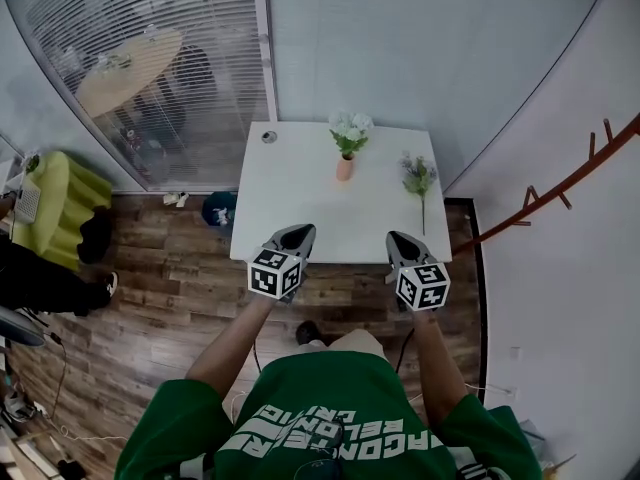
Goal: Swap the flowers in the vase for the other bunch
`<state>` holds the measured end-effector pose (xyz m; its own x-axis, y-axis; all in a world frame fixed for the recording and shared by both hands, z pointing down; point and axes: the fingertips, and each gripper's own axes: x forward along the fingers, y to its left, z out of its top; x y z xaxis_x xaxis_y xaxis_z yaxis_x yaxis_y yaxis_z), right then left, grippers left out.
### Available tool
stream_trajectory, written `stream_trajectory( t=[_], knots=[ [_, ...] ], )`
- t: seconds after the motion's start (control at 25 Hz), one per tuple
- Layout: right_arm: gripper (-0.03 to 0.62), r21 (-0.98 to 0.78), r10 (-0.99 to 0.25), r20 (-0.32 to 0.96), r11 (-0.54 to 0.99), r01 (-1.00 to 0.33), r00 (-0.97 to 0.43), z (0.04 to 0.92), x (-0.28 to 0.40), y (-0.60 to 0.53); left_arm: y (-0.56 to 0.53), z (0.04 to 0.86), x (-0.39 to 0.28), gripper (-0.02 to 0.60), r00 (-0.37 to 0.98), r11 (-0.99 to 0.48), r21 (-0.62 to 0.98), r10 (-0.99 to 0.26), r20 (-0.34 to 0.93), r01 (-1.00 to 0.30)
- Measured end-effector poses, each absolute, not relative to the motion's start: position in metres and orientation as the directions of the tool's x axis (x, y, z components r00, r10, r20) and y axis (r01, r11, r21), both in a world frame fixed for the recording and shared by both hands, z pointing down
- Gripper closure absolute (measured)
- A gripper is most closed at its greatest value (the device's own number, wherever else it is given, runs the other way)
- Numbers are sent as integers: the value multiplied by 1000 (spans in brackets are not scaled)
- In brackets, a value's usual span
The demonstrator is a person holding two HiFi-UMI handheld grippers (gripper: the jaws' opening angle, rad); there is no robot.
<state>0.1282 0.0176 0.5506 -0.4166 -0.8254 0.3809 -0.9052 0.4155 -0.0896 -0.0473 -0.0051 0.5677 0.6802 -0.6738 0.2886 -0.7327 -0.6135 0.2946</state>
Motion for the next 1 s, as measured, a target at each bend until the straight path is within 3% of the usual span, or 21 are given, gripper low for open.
stream_trajectory(
  t=[1.0],
  knots=[
    [582,-13,-829,392,429,-903,-400,530,109,-16,-31,556,-88,574,661,-584,326,-716,224,-743]
  ],
)
